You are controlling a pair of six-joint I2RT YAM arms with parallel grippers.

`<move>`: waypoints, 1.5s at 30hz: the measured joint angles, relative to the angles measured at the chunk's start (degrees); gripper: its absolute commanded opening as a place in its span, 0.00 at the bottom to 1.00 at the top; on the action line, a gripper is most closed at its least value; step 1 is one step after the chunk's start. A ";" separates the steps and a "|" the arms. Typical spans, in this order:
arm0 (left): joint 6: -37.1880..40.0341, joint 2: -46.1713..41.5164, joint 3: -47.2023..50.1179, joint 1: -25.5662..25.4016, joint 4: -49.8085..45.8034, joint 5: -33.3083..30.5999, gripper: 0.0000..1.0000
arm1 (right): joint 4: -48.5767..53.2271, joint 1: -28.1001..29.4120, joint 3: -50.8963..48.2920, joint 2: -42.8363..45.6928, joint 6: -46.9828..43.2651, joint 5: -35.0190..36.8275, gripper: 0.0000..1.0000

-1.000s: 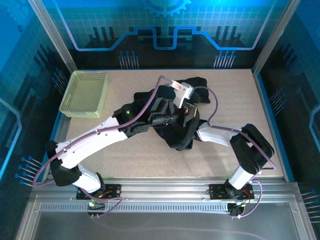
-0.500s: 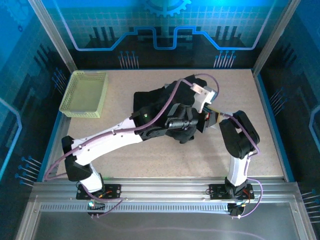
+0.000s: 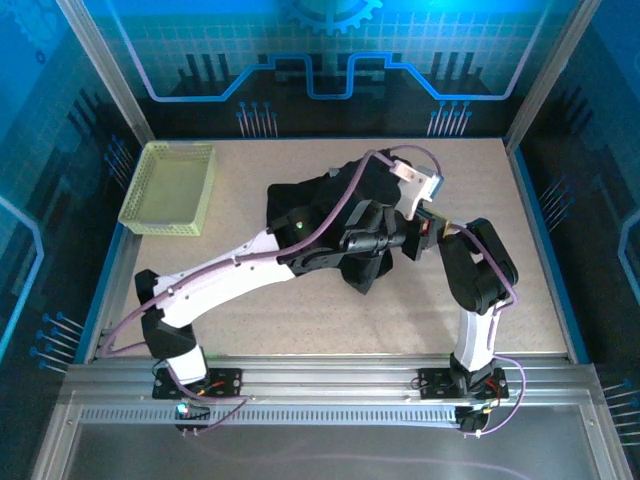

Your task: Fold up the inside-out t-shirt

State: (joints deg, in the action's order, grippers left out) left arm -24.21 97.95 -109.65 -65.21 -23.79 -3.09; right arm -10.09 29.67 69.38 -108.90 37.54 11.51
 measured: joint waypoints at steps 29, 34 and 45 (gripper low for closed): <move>1.22 -12.31 38.77 10.67 7.80 -0.66 0.75 | -2.71 -0.07 -4.46 2.21 0.24 -5.68 0.75; 1.99 -9.03 38.75 10.69 7.87 -4.85 0.52 | -2.47 0.04 -4.46 2.62 0.24 -5.81 0.75; 1.79 -10.82 36.15 9.62 7.82 -7.06 0.00 | -0.50 0.26 -3.52 3.04 -0.52 -4.85 0.75</move>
State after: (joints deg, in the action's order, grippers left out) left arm -22.41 87.13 -73.49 -55.59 -15.97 -10.15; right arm -10.59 29.93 65.87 -105.86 37.01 6.66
